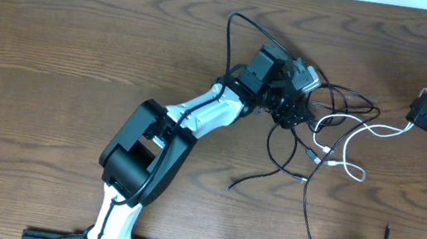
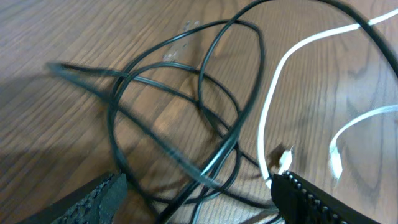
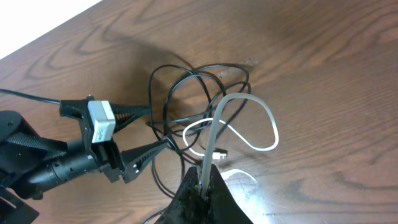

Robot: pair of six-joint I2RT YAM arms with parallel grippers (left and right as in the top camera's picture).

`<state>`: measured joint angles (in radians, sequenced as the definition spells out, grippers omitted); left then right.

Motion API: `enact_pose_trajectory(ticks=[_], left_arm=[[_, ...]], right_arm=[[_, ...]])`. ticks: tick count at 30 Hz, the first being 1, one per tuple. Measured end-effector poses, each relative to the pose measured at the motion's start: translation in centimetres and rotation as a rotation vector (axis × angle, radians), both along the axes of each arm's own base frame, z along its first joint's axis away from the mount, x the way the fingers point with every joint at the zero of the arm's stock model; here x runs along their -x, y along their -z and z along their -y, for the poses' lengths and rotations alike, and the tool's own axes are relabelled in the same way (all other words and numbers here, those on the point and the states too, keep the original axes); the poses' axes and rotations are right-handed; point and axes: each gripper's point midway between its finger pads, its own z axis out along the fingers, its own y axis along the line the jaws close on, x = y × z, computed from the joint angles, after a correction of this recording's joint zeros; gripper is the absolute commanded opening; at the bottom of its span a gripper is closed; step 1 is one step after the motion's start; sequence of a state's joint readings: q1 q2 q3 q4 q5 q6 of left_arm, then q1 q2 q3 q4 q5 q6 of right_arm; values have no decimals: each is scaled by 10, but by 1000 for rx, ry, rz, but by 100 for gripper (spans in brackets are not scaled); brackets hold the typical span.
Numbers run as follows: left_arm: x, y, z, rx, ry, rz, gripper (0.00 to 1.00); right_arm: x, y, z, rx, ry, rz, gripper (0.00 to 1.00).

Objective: Untangle cables
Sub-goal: 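Reach the left gripper to the black cables and grasp them, then pull the black cables leftward with the left gripper, separating from white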

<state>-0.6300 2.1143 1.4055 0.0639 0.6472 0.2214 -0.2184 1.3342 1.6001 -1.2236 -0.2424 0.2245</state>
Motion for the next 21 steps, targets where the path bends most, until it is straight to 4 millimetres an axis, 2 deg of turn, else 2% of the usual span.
enact_pose_trajectory(ticks=[6, 8, 10, 11, 17, 20, 21], left_arm=[[10, -5, 16, 21, 18, 3, 80], [16, -3, 21, 22, 28, -4, 63], [21, 1, 26, 19, 35, -15, 23], [24, 4, 28, 13, 40, -19, 8], [34, 23, 21, -53, 31, -82, 7], [37, 34, 2, -117, 5, -157, 7], [37, 36, -10, -143, -15, -191, 7]], right_arm=[[3, 2, -1, -2, -2, -15, 1], [3, 2, -1, -3, -2, -16, 1], [3, 2, -1, -3, -2, -17, 1], [3, 2, -1, -3, -2, -17, 1], [4, 3, -1, -1, -4, -20, 2], [4, 3, -1, 0, -4, -19, 1], [3, 2, -1, 0, -5, -17, 1]])
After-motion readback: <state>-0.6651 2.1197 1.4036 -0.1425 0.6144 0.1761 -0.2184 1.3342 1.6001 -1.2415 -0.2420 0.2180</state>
